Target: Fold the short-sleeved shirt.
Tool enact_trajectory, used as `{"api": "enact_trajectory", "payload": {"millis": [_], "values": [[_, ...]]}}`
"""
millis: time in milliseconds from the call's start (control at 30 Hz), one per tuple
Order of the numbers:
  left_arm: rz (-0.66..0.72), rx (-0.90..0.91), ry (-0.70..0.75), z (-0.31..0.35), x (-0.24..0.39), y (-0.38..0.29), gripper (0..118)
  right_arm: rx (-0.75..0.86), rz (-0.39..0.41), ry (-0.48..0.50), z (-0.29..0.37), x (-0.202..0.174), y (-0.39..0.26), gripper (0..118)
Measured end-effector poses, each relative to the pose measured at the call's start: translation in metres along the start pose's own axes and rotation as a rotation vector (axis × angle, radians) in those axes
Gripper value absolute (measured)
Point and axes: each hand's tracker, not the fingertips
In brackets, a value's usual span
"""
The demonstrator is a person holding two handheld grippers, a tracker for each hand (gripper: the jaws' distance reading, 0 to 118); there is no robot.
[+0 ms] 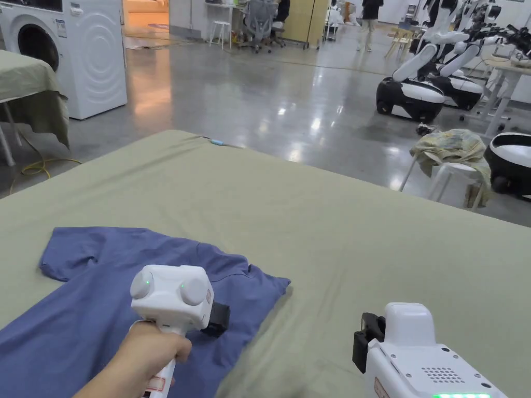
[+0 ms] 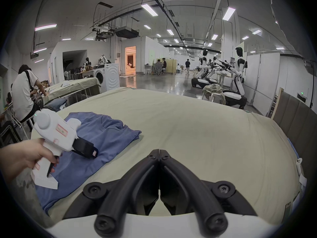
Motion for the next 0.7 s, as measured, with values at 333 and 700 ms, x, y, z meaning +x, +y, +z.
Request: {"api": "enact_trajectory", "payload": {"millis": [333, 700], "values": [[-0.064, 0.080, 0.012, 0.036, -0.005, -0.013, 7, 0.024, -0.041, -0.018, 0.035, 0.021, 0.008, 0], [-0.245, 0.321, -0.171, 0.150, 0.128, -0.016, 7, 0.029, -0.123, -0.222, 0.114, 0.137, -0.019, 0]]}}
